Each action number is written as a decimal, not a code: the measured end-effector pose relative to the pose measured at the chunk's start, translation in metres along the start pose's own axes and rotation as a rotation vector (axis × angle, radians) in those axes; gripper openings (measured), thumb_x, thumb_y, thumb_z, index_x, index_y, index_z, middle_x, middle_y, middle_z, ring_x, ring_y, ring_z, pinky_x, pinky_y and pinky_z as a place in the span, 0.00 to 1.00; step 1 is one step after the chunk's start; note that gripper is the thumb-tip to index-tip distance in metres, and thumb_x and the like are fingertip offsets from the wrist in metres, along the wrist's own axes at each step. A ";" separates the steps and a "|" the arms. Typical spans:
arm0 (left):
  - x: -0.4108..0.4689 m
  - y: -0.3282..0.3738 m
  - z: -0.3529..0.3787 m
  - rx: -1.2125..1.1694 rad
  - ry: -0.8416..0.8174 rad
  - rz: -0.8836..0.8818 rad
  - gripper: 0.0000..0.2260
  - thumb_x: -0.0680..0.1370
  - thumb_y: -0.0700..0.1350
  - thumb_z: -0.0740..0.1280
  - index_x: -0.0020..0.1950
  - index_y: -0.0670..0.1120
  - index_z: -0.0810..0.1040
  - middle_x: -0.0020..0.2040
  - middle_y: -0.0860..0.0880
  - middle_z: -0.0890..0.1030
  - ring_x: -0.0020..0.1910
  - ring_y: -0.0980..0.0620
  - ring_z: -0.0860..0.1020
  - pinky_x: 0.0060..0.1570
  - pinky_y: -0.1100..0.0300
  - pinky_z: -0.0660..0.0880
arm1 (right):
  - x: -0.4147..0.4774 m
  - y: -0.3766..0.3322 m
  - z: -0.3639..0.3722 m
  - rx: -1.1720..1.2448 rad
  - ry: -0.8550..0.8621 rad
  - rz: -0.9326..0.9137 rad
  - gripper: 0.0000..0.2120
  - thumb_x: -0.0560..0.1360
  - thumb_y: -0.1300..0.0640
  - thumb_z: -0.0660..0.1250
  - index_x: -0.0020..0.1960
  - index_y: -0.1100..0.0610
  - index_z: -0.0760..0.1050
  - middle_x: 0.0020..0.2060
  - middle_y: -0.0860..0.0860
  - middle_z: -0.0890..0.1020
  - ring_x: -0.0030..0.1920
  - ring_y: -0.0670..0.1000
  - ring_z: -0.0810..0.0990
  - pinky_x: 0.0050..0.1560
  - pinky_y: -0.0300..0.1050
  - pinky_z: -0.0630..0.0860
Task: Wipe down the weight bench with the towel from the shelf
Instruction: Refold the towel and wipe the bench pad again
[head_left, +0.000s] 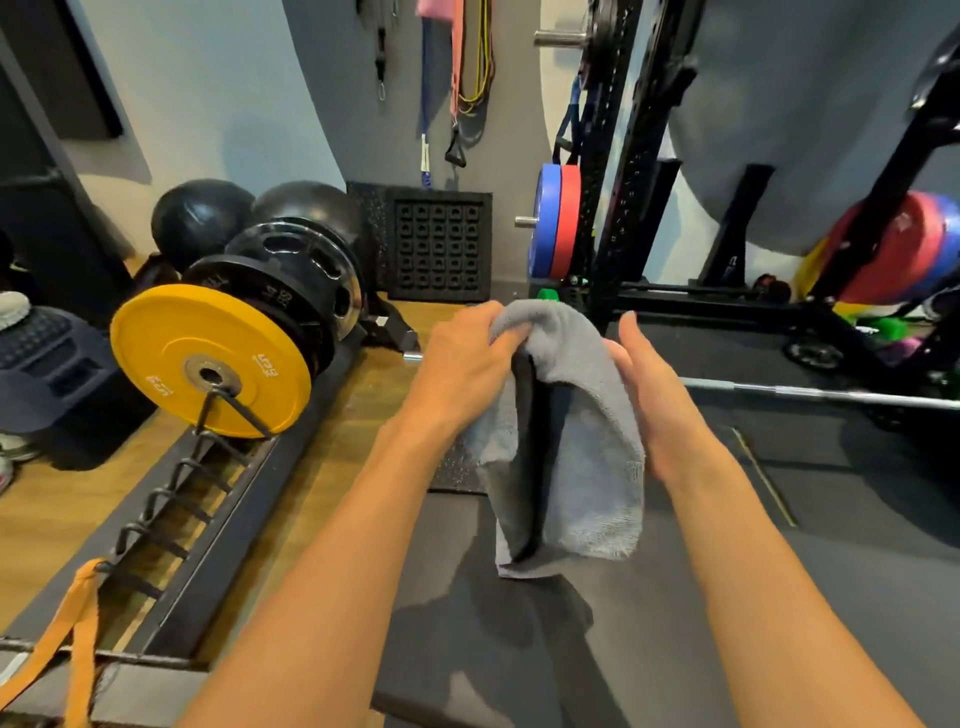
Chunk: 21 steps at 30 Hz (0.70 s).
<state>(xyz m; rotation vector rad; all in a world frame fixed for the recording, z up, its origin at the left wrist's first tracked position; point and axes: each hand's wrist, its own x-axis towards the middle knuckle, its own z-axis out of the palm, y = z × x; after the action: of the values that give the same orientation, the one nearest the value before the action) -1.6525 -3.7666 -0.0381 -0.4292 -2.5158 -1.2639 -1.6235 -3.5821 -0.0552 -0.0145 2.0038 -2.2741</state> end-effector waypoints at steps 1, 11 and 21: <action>0.005 0.007 -0.005 0.025 0.011 0.016 0.14 0.80 0.47 0.63 0.34 0.50 0.69 0.34 0.52 0.73 0.39 0.49 0.72 0.36 0.58 0.62 | -0.004 -0.002 0.002 -0.088 -0.036 -0.051 0.31 0.72 0.27 0.57 0.64 0.47 0.77 0.55 0.46 0.83 0.57 0.48 0.81 0.50 0.45 0.76; 0.043 0.054 -0.058 0.286 -0.148 0.126 0.08 0.70 0.53 0.74 0.41 0.50 0.83 0.37 0.53 0.80 0.39 0.56 0.76 0.34 0.62 0.69 | -0.020 0.003 0.010 -0.660 0.357 -0.344 0.25 0.69 0.49 0.72 0.63 0.45 0.66 0.49 0.44 0.78 0.48 0.47 0.79 0.49 0.50 0.76; 0.035 0.053 -0.107 0.367 -0.371 0.073 0.22 0.59 0.65 0.77 0.47 0.56 0.82 0.42 0.58 0.82 0.44 0.60 0.78 0.43 0.59 0.74 | -0.003 -0.035 -0.021 -0.859 0.490 -0.392 0.09 0.76 0.62 0.62 0.50 0.50 0.77 0.40 0.47 0.78 0.47 0.54 0.77 0.44 0.45 0.68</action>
<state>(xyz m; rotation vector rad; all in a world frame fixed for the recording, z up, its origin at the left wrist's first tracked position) -1.6504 -3.8186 0.0752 -0.7093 -2.9240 -0.7203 -1.6252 -3.5568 -0.0235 0.0941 3.3390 -1.4556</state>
